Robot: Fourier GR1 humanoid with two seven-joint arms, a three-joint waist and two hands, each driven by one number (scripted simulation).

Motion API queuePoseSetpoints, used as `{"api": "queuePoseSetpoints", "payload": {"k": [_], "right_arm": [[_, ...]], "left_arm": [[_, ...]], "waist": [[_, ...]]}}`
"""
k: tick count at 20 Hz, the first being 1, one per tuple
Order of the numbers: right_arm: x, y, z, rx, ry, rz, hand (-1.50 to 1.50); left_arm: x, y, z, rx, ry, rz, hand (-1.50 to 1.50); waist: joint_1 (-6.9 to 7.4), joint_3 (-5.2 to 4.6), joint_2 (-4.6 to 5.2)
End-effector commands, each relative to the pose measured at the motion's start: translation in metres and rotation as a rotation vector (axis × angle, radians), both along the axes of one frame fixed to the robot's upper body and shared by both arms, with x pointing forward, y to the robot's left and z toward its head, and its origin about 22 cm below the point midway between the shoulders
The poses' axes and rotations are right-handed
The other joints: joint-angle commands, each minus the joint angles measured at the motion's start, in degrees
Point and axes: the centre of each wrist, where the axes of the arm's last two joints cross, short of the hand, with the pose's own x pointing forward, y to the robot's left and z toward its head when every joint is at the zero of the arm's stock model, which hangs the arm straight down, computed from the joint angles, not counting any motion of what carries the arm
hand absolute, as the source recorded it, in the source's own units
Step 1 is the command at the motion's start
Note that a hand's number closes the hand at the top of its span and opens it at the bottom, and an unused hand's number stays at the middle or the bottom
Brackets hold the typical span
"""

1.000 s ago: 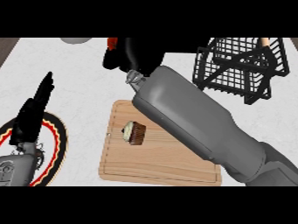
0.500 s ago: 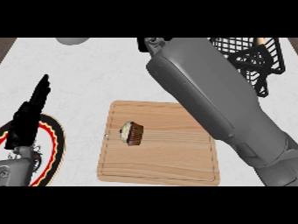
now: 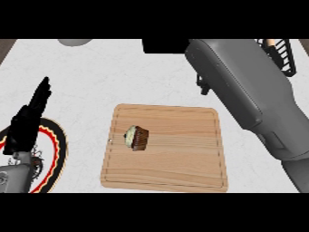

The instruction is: Pick the tomato from the cutting board and place it in the tiered basket

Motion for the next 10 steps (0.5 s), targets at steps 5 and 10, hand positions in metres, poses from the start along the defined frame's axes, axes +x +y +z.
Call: {"api": "queuePoseSetpoints", "payload": {"k": [5,10], "right_arm": [[0.03,-0.088,0.004,-0.229,0.091,-0.205,1.5],[0.026,-0.106,-0.009,-0.238,0.132,-0.137,1.5]], "left_arm": [[-0.003,0.013,0.015,0.003,-0.012,0.002,0.0],[-0.01,0.01,-0.005,0.017,-0.007,0.003,0.0]], "waist": [[0.26,0.03,-0.04],[-0.21,0.02,-0.11]]}}
